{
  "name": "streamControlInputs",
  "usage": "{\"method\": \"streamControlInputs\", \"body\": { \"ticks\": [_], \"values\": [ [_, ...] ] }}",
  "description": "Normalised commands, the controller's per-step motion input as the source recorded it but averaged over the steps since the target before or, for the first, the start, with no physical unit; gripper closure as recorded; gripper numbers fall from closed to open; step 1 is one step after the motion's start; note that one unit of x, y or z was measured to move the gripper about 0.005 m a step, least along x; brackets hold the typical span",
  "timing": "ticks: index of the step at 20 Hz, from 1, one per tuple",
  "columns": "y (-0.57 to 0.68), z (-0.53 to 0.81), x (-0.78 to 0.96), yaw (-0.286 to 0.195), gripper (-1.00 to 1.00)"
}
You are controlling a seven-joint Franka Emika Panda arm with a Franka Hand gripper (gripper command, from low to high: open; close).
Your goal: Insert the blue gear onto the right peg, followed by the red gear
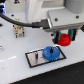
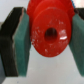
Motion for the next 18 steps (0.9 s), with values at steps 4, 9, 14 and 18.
{"method": "streamControlInputs", "body": {
  "ticks": [4,9,14,18],
  "values": [
    [-0.18,-0.08,0.07,0.000,1.00],
    [-0.16,-0.15,0.02,0.000,1.00],
    [-0.15,-0.14,0.04,0.000,1.00],
    [-0.14,-0.17,0.05,0.000,1.00]
  ]
}}
